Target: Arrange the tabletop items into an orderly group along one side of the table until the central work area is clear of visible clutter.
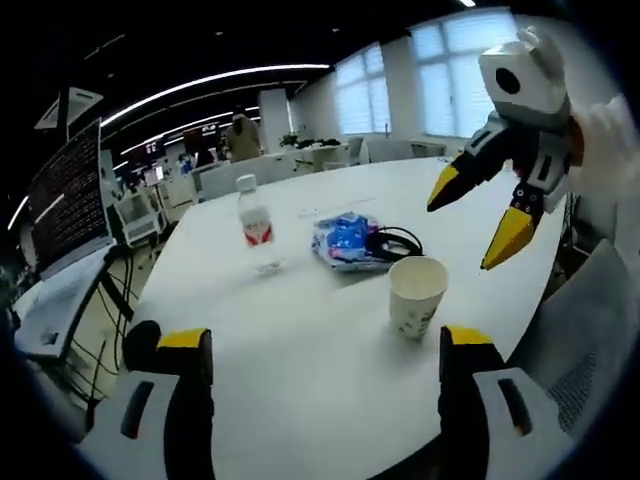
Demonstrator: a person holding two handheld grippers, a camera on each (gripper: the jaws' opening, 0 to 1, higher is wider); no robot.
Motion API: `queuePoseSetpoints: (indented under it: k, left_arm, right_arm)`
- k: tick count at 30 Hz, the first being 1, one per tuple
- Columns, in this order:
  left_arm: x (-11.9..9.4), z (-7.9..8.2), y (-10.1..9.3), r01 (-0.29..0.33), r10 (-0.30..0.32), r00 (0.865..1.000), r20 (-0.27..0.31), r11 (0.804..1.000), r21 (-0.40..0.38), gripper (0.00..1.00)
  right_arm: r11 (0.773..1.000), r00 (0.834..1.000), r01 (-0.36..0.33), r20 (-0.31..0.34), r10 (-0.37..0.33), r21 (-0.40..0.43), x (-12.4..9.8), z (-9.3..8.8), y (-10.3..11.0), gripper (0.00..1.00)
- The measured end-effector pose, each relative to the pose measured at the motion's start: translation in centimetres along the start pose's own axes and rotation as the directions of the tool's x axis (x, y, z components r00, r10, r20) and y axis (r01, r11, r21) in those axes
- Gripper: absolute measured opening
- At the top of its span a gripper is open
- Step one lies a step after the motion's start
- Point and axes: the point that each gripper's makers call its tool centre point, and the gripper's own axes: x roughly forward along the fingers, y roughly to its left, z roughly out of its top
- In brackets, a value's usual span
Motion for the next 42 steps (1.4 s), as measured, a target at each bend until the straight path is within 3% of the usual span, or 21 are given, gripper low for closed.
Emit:
queuePoseSetpoints:
  k: [9,22,39,42]
  left_arm:
    - [0.4,-1.1,-1.9,0.079,-0.077,0.996,-0.054,0.996,0.034,0.87]
    - [0.5,-1.6,-2.2,0.096,-0.093,0.993,-0.078,0.995,0.035,0.83]
    - [0.4,-2.2,-2.0,0.108,-0.105,0.989,-0.102,0.994,0.026,0.75]
    - [0.4,-2.3,-1.9,0.108,-0.104,0.989,-0.106,0.994,0.026,0.74]
  right_arm:
    - [1.000,0.999,0.016,-0.035,-0.017,-0.008,0.4,-0.5,-0.7,0.46]
    - [0.999,0.998,0.008,-0.060,-0.006,0.034,1.6,-0.9,-1.1,0.39]
    - [0.988,0.993,-0.067,-0.087,0.079,0.136,3.9,-1.8,-0.5,0.15]
    - [0.989,0.993,-0.074,-0.079,0.085,0.131,3.9,-1.6,-0.3,0.06]
